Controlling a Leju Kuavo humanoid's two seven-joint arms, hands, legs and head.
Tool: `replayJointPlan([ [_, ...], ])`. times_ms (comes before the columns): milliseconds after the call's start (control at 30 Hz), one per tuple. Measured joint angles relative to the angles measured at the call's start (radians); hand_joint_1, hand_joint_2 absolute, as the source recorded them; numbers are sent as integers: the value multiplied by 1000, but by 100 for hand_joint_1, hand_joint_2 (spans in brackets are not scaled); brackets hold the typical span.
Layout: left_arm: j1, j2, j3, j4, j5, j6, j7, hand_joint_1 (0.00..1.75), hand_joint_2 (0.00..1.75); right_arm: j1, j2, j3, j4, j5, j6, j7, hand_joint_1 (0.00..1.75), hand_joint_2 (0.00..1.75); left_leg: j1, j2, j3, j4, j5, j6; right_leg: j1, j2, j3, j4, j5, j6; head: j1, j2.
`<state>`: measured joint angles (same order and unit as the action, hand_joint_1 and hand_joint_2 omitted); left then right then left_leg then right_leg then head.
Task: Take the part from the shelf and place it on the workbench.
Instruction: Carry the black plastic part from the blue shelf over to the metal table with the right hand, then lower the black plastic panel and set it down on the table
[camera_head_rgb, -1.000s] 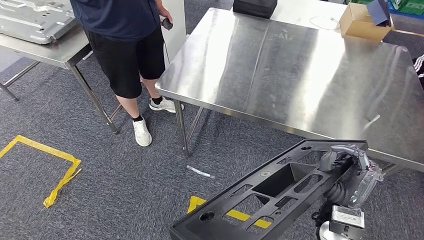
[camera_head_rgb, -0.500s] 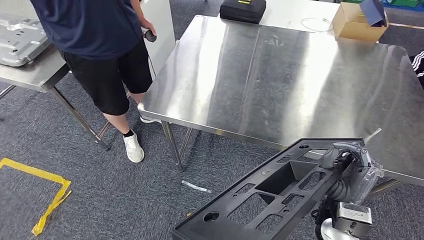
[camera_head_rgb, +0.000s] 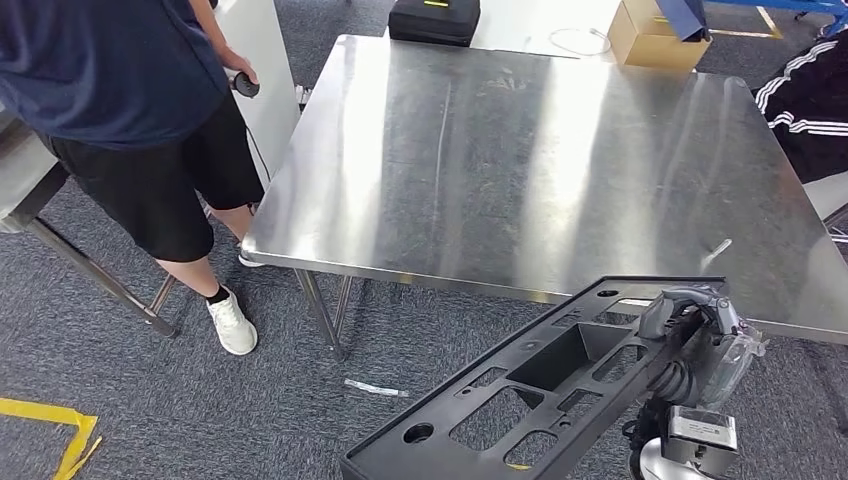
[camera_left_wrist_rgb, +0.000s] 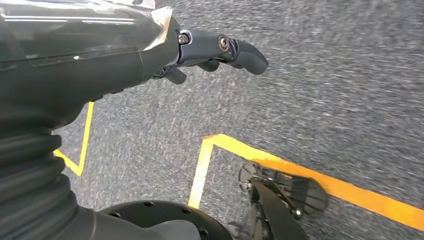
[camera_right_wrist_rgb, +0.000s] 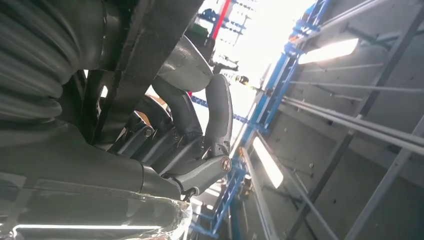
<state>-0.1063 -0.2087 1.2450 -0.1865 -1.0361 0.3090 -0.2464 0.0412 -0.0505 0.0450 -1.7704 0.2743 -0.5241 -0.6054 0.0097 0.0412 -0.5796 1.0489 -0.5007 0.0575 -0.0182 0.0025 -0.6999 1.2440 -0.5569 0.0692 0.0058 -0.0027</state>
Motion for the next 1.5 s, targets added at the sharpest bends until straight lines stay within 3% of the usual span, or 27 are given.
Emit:
replayJointPlan([
  [67,0,0,0,0,0,0,0,0,175,-1,0,0,0,0,0,0,175,175,-4,16,19,0,-16,-5,9,-39,52,-135,71,4,0,0],
  [133,0,0,-2,0,-1,-3,0,0,175,-2,0,0,0,0,-1,0,175,175,-9,31,34,-2,-29,-15,21,-62,84,-204,104,-9,-1,0],
  [167,-1,0,-3,0,-2,-4,0,0,175,-2,0,0,0,0,-2,0,175,175,-11,39,39,-5,-33,-19,25,-57,86,-208,106,-16,-1,0],
  [233,-2,0,-6,0,-4,-6,1,0,175,0,0,-1,-2,1,-3,0,175,175,-11,47,46,-7,-41,-28,17,-32,91,-215,109,-26,-2,0],
  [300,-3,0,-8,0,-7,-7,1,0,175,1,1,-1,-5,2,-4,0,175,175,-8,21,39,15,-59,-37,3,-14,98,-222,110,-35,-4,0],
  [367,-3,0,-10,0,-8,-8,2,0,175,1,1,-1,-7,2,-5,-1,175,175,-4,-20,-1,94,-99,-41,-2,0,102,-224,109,-44,-7,0],
  [433,0,1,-10,0,-8,-12,2,0,175,3,2,-1,-7,2,-6,-1,175,175,-2,-39,-69,218,-145,-47,-2,18,105,-224,106,-51,-8,0],
  [467,2,2,-10,0,-6,-15,1,0,175,5,3,-1,-7,4,-7,-1,175,175,0,-43,-98,259,-150,-49,-2,27,108,-224,104,-53,-8,0],
  [500,3,3,-10,0,-4,-20,-1,0,175,8,4,-1,-7,7,-8,-1,175,175,2,-44,-110,265,-134,-52,-3,36,111,-224,101,-54,-9,0],
  [533,3,5,-10,0,-2,-25,-3,0,175,11,5,-1,-7,12,-10,-1,175,175,5,-44,-104,232,-100,-53,-4,43,116,-223,98,-54,-9,0],
  [600,2,7,-10,0,1,-33,-8,0,175,15,6,-1,-9,23,-14,0,175,175,12,-50,-57,105,-22,-55,-4,55,125,-221,90,-45,-9,0],
  [633,1,7,-10,0,2,-35,-9,0,175,16,6,-1,-11,27,-15,0,175,175,14,-55,-35,52,-1,-54,-2,59,126,-219,85,-39,-9,0],
  [667,0,7,-10,0,2,-36,-10,0,175,16,6,-1,-13,30,-16,1,175,175,13,-59,-22,18,7,-51,0,62,126,-219,82,-33,-9,0],
  [733,0,7,-10,0,5,-36,-10,0,175,17,7,-1,-18,34,-16,5,175,175,7,-61,-15,4,4,-38,2,66,124,-222,81,-21,-8,0],
  [833,-1,7,-10,0,9,-36,-12,0,175,17,7,0,-24,39,-16,11,175,175,8,-54,-1,-8,9,-15,1,38,102,-183,62,-11,-5,0],
  [933,0,6,-10,0,10,-37,-12,0,175,14,7,1,-26,40,-16,14,175,175,8,-44,5,-12,6,-4,1,12,2,-6,4,-15,0,0],
  [1000,1,6,-10,0,11,-37,-12,0,175,15,7,2,-26,42,-16,17,175,175,8,-40,9,-12,0,-4,-1,10,-44,55,2,-6,-1,0],
  [1033,1,6,-10,0,11,-37,-12,0,175,15,7,2,-26,43,-16,18,175,175,9,-39,14,-11,-4,-6,-4,8,-38,30,23,3,-1,0],
  [1100,1,6,-10,0,11,-37,-13,0,175,14,7,2,-26,45,-16,20,175,175,10,-38,27,-11,-15,-14,-8,-3,19,-103,86,20,0,0],
  [1133,1,6,-10,0,11,-37,-13,0,175,13,7,2,-27,45,-16,21,175,175,9,-38,33,-11,-22,-21,-5,-7,49,-163,107,21,0,0],
  [1167,0,6,-10,0,11,-37,-14,0,175,13,7,2,-27,46,-16,21,175,175,7,-38,38,-13,-27,-28,-3,-10,70,-201,117,16,0,0],
  [1233,0,7,-10,0,11,-36,-14,0,175,13,7,2,-28,47,-16,22,175,175,3,-36,46,-19,-34,-37,5,-6,81,-215,115,-2,0,0],
  [1333,-2,7,-10,0,12,-36,-15,0,175,12,7,2,-32,49,-16,23,175,175,8,-33,40,7,-55,-49,-7,1,92,-219,109,-28,-3,0],
  [1367,-3,7,-10,0,12,-36,-15,0,175,12,7,2,-34,50,-16,23,175,175,9,-35,16,54,-77,-52,-10,3,99,-220,105,-38,-5,0],
  [1433,-2,7,-10,0,12,-36,-16,0,175,12,9,2,-36,50,-16,23,175,175,10,-39,-63,196,-130,-54,-5,4,109,-220,95,-53,-7,0],
  [1467,-1,7,-10,0,12,-36,-16,0,175,12,9,2,-36,50,-16,23,175,175,10,-40,-102,254,-142,-54,-2,5,115,-220,91,-58,-7,0],
  [1500,0,7,-10,0,12,-36,-16,0,175,13,10,2,-36,50,-16,23,175,175,10,-41,-127,280,-135,-53,0,7,120,-220,87,-61,-7,0],
])
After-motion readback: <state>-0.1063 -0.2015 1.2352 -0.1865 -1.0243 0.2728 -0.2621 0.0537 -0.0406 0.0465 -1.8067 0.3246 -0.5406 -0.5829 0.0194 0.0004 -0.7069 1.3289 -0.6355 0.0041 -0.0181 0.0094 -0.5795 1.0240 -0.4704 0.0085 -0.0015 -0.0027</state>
